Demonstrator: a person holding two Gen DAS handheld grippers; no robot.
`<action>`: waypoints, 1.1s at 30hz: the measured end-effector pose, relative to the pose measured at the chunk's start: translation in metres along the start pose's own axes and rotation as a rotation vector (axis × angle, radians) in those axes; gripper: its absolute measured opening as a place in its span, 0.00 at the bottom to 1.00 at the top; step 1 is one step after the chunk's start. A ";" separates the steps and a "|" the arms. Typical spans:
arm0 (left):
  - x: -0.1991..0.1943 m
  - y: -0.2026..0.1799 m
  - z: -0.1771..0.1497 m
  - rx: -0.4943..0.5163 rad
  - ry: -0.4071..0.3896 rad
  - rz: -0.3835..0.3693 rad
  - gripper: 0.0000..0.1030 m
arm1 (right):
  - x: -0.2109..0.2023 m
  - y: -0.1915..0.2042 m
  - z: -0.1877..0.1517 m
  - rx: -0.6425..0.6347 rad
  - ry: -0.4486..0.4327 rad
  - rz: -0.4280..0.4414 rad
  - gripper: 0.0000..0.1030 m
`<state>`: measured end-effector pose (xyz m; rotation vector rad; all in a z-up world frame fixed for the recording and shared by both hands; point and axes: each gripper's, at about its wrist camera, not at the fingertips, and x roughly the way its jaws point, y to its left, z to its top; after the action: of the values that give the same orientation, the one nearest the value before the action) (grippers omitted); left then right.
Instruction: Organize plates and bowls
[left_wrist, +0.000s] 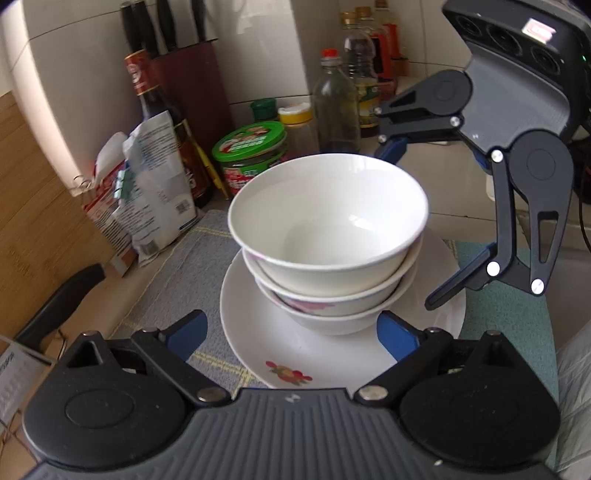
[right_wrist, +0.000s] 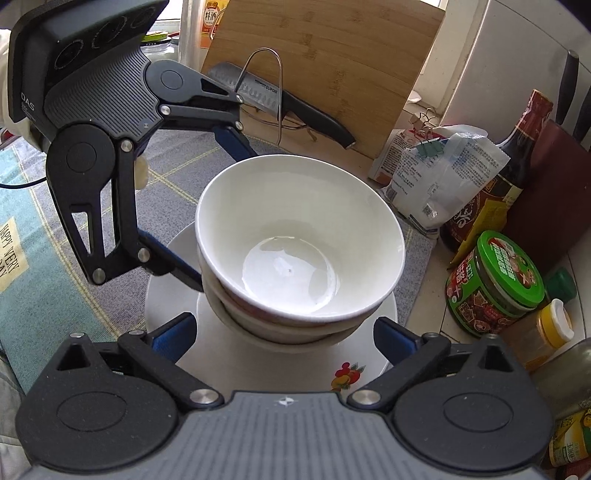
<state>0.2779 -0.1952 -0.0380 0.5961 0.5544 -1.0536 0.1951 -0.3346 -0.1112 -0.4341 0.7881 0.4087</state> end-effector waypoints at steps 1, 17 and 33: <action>-0.005 0.000 -0.003 -0.053 0.002 0.019 0.96 | -0.002 0.000 -0.001 0.008 -0.001 -0.006 1.00; -0.078 -0.043 -0.035 -0.562 0.056 0.332 0.99 | -0.045 0.049 -0.008 0.631 0.125 -0.324 1.00; -0.137 -0.063 -0.021 -0.653 0.062 0.354 0.99 | -0.103 0.105 0.006 0.776 0.037 -0.466 1.00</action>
<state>0.1642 -0.1180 0.0281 0.1362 0.7699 -0.4739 0.0802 -0.2629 -0.0531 0.1116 0.7894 -0.3453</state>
